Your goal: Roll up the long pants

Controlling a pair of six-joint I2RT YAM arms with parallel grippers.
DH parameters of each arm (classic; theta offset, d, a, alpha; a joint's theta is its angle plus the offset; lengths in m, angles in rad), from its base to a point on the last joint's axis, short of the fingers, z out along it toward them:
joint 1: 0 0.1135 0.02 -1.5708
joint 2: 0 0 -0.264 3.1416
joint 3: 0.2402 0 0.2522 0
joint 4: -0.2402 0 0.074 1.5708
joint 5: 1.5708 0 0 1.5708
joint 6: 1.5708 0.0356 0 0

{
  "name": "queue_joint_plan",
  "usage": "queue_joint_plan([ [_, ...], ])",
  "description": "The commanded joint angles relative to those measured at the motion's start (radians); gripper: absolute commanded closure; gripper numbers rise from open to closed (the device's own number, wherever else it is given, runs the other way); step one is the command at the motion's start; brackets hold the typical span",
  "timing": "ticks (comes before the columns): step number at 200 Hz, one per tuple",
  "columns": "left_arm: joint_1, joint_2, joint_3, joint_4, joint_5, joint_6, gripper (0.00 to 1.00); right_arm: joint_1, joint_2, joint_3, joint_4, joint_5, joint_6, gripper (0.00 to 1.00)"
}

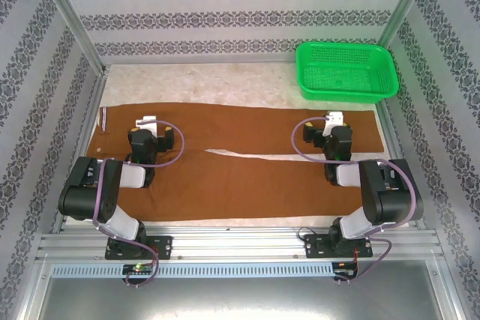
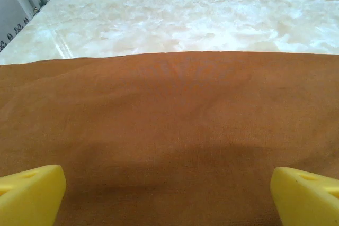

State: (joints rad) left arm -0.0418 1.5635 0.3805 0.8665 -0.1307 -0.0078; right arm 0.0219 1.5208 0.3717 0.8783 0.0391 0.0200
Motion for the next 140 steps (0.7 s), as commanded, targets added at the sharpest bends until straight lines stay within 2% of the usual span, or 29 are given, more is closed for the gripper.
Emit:
queue_joint_plan([
  [1, 0.017, -0.004, 0.021, -0.012, 0.016, -0.018, 0.0, -0.003, -0.013, 0.015, 0.011, -0.007, 0.004, 0.02],
  [140, 0.019, -0.004, 0.023, -0.017, 0.019, -0.02, 0.0, -0.008, -0.012, 0.019, 0.002, -0.018, 0.006, 0.02],
])
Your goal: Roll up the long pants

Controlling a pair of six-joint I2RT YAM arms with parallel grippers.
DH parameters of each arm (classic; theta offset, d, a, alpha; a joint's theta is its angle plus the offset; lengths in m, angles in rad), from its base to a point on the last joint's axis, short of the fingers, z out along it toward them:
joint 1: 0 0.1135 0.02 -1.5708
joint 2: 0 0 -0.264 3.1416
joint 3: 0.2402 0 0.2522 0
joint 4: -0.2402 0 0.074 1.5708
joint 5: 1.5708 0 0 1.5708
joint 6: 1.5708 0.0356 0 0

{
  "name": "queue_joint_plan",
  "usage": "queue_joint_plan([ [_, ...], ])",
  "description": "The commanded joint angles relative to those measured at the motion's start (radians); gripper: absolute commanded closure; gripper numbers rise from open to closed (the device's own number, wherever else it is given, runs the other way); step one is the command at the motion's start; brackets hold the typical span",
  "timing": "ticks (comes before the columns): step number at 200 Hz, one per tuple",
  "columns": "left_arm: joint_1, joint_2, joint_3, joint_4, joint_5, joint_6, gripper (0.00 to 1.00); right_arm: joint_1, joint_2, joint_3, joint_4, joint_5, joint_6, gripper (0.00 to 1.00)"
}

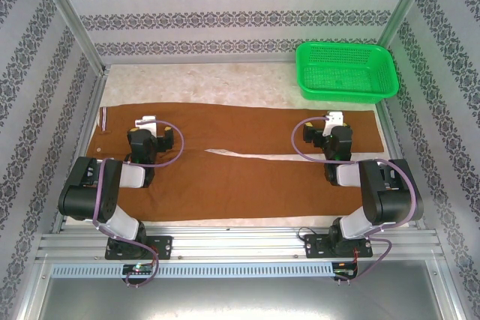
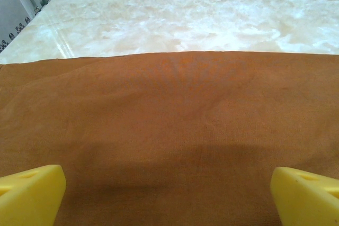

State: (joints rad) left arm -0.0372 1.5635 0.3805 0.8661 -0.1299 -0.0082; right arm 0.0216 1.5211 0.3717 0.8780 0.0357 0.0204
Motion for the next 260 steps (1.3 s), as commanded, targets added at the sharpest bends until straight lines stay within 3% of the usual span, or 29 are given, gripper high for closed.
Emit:
queue_joint_plan([
  [1, 0.014, -0.004, 0.022, -0.017, 0.018, -0.02, 0.0, -0.009, -0.012, 0.018, 0.002, -0.015, 0.007, 0.02],
  [24, 0.014, -0.004, 0.021, -0.015, 0.016, -0.018, 0.0, -0.008, -0.013, 0.021, 0.001, -0.008, 0.009, 0.02],
  [41, 0.013, -0.017, 0.024, -0.023, 0.012, -0.016, 0.0, -0.002, -0.031, 0.021, -0.018, 0.076, 0.034, 0.02],
  [48, 0.013, -0.056, 0.054, -0.111, 0.009, -0.016, 0.0, -0.001, -0.044, 0.02, -0.027, 0.107, 0.046, 0.02],
  [64, 0.015, -0.119, 0.249, -0.496, -0.024, -0.024, 0.0, -0.001, -0.053, 0.023, -0.04, 0.125, 0.051, 0.02],
  [77, 0.019, -0.111, 0.363, -0.613, -0.032, -0.061, 0.0, 0.0, -0.052, 0.023, -0.04, 0.129, 0.05, 0.02],
  [94, 0.055, -0.065, 0.461, -0.649, 0.139, -0.142, 0.0, 0.0, -0.053, 0.021, -0.035, 0.129, 0.049, 0.02],
  [117, 0.066, 0.133, 0.757, -0.909, 0.312, -0.141, 0.0, 0.003, -0.062, 0.014, -0.031, 0.143, 0.05, 0.02],
  [132, 0.066, 0.227, 0.911, -1.042, 0.36, -0.127, 0.0, 0.011, -0.06, 0.02, -0.039, 0.155, 0.043, 0.02],
  [146, 0.068, 0.233, 0.927, -1.033, 0.356, -0.131, 0.0, 0.034, -0.061, 0.03, -0.045, 0.184, 0.024, 0.02],
  [150, 0.07, 0.228, 0.922, -1.025, 0.356, -0.136, 0.0, 0.052, -0.067, 0.041, -0.047, 0.248, 0.021, 0.02],
  [158, 0.083, 0.219, 0.91, -1.007, 0.378, -0.151, 0.0, 0.076, -0.123, 0.104, -0.232, 0.34, 0.025, 0.02],
  [166, 0.099, 0.214, 0.902, -0.997, 0.406, -0.165, 0.0, 0.066, -0.176, 0.198, -0.436, 0.303, 0.03, 0.02],
  [184, 0.132, 0.189, 0.862, -0.958, 0.39, -0.202, 0.0, 0.046, -0.21, 0.323, -0.566, 0.301, 0.035, 0.02],
  [203, 0.16, 0.155, 0.783, -0.868, 0.323, -0.243, 0.0, 0.006, -0.194, 0.468, -0.764, 0.282, 0.145, 0.02],
  [216, 0.171, 0.14, 0.741, -0.829, 0.246, -0.257, 0.0, -0.014, -0.162, 0.533, -0.859, 0.255, 0.205, 0.02],
  [236, 0.206, 0.118, 0.672, -0.73, 0.23, -0.264, 0.0, -0.021, -0.127, 0.562, -0.892, 0.279, 0.221, 0.02],
  [260, 0.315, 0.192, 0.813, -0.929, 0.239, -0.35, 0.0, -0.035, -0.104, 0.593, -0.941, 0.292, 0.259, 0.02],
])
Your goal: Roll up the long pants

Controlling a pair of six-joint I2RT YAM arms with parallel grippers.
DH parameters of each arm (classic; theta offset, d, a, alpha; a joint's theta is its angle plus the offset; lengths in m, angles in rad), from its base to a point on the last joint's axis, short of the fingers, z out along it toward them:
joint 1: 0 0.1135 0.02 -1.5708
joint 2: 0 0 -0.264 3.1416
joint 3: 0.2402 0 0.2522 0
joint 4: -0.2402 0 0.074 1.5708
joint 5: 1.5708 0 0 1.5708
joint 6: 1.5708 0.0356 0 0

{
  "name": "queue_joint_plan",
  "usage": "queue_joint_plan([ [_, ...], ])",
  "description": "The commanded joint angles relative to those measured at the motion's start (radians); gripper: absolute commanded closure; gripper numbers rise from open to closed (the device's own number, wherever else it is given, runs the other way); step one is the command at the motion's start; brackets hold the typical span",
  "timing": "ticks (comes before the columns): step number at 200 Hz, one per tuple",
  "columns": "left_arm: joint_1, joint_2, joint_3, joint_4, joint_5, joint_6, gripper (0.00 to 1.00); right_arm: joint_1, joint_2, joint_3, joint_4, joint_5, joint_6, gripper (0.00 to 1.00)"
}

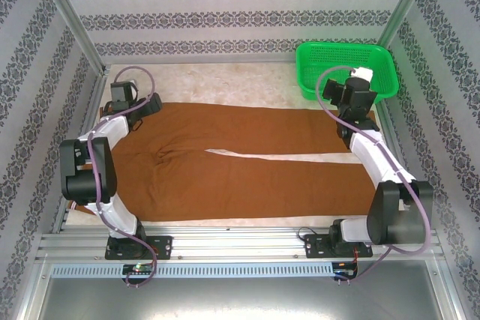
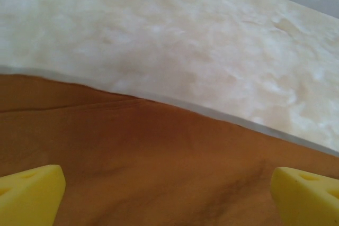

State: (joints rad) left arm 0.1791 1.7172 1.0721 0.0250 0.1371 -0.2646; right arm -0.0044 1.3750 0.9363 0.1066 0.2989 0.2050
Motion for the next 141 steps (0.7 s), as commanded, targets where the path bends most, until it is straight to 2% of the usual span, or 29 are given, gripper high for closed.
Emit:
queue_joint_plan([
  [1, 0.102, 0.045, 0.131, -0.101, -0.027, -0.092, 0.0, -0.01, 0.043, 0.031, -0.172, 0.029, 0.075, 0.02],
  [14, 0.137, 0.118, 0.251, -0.2, -0.032, -0.062, 0.0, -0.014, 0.059, 0.046, -0.194, 0.018, 0.083, 0.02],
  [41, 0.163, 0.227, 0.385, -0.272, -0.093, -0.048, 0.0, -0.025, 0.091, 0.068, -0.239, 0.008, 0.114, 0.02],
  [83, 0.175, 0.355, 0.516, -0.413, -0.165, -0.122, 0.0, -0.026, 0.109, 0.059, -0.276, 0.006, 0.146, 0.02],
  [111, 0.179, 0.398, 0.565, -0.502, -0.329, -0.163, 0.0, -0.026, 0.111, 0.044, -0.273, 0.006, 0.148, 0.02],
  [141, 0.203, 0.497, 0.679, -0.587, -0.26, -0.134, 0.0, -0.026, 0.126, 0.047, -0.276, 0.01, 0.151, 0.02],
])
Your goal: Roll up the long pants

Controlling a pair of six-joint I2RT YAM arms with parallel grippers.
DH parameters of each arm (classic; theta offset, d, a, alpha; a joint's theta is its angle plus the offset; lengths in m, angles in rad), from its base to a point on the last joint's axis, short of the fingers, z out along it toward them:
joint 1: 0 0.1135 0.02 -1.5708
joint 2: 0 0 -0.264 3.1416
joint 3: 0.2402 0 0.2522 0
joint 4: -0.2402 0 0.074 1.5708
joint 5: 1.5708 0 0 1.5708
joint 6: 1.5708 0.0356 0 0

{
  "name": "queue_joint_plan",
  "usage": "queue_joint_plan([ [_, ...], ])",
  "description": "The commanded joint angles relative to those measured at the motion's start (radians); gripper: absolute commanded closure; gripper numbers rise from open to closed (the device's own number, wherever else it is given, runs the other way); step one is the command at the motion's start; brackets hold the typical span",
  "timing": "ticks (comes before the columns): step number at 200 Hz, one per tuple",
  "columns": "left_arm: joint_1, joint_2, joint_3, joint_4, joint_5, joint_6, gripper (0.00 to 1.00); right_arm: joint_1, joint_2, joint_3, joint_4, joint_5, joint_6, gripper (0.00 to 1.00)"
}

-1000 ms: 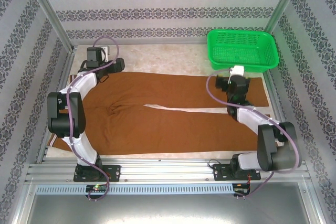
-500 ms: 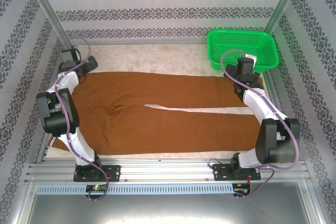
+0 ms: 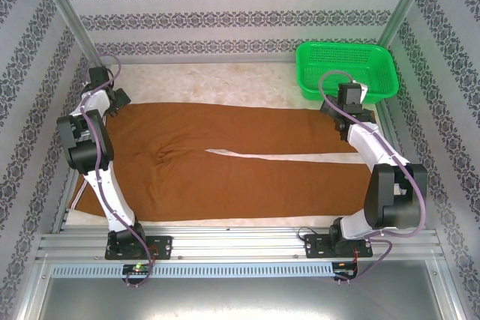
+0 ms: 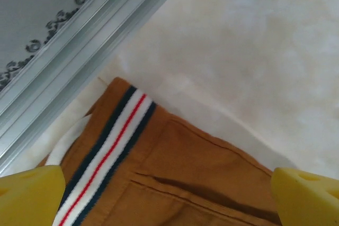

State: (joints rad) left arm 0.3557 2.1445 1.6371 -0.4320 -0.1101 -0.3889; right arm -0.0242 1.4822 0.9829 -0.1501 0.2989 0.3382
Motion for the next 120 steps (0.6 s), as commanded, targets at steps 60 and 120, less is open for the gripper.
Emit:
queue_joint_plan([
  [60, 0.046, 0.241, 0.333, -0.308, 0.032, -0.009, 0.0, -0.006, 0.057, 0.036, -0.027, 0.007, 0.036, 0.02],
  [120, 0.049, 0.286, 0.399, -0.363, 0.07, 0.005, 1.0, -0.014, 0.072, 0.069, -0.047, 0.021, 0.047, 0.02],
])
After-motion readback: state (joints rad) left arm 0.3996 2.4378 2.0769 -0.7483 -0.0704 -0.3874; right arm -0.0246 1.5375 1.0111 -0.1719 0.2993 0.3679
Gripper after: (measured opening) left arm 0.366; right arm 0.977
